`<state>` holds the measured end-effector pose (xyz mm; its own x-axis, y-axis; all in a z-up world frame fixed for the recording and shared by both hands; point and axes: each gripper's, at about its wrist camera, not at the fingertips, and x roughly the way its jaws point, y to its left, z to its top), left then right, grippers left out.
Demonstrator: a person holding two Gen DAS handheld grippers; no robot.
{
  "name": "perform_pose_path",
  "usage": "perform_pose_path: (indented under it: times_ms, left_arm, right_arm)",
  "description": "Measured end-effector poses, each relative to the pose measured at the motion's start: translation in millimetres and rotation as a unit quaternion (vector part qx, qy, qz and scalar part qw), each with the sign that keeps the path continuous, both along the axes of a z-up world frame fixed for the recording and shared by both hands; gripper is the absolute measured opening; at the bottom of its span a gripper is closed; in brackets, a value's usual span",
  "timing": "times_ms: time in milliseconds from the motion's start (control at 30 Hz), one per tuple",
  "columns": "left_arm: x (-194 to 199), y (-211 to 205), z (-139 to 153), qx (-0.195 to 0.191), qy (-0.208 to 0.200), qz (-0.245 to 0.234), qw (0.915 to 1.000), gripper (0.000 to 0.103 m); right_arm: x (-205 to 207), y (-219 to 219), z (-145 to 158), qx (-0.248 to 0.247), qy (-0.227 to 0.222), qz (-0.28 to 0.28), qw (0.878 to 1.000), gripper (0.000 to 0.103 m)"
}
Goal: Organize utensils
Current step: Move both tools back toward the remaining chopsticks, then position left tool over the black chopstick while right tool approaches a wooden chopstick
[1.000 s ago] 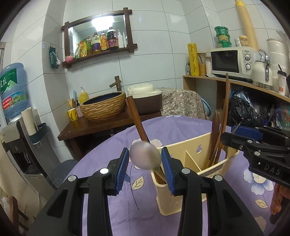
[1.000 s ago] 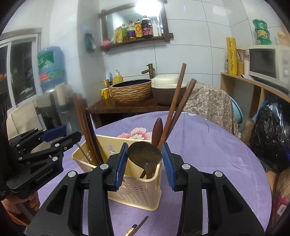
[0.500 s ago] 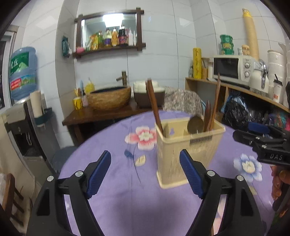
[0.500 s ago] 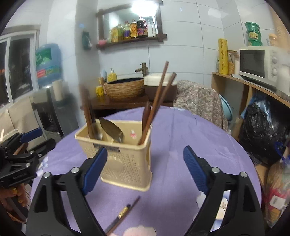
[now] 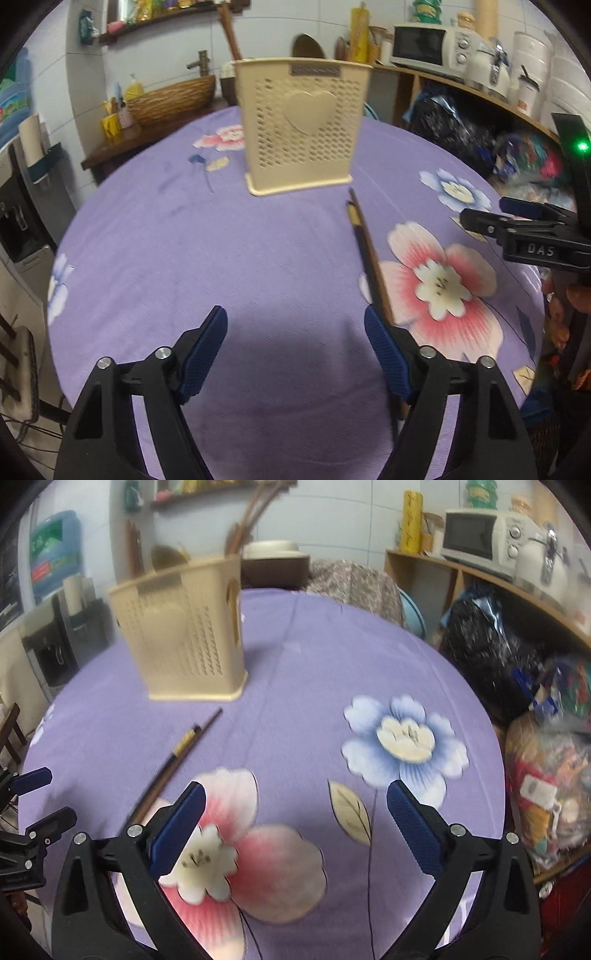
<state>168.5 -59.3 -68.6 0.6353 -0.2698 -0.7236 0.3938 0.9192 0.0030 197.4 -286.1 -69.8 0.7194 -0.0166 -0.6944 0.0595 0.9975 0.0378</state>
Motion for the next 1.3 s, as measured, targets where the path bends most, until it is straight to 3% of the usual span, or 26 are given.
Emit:
perform_pose_path:
  times_ms: [267, 633, 833, 1067, 1300]
  left_arm:
    - [-1, -20, -13, 0.005, 0.031, -0.024, 0.9992, 0.05]
    - [-3, -34, -20, 0.027, 0.041, -0.039, 0.998, 0.041]
    - [15, -45, -21, 0.047, 0.039, -0.039, 0.9974, 0.038]
    - [35, -48, -20, 0.047, 0.039, -0.019, 0.998, 0.008]
    - [39, -7, -19, 0.027, 0.041, 0.032, 0.9983, 0.008]
  right_arm:
    - [-14, -11, -14, 0.026, 0.012, -0.011, 1.0, 0.097]
    - [-18, -8, -20, 0.041, 0.018, -0.003, 0.999, 0.097]
    - [-21, -9, -18, 0.048, 0.015, -0.004, 0.999, 0.097]
    - [-21, -7, -18, 0.051, 0.017, 0.002, 0.999, 0.097]
    - [-15, 3, -21, 0.047, 0.026, 0.019, 0.998, 0.097]
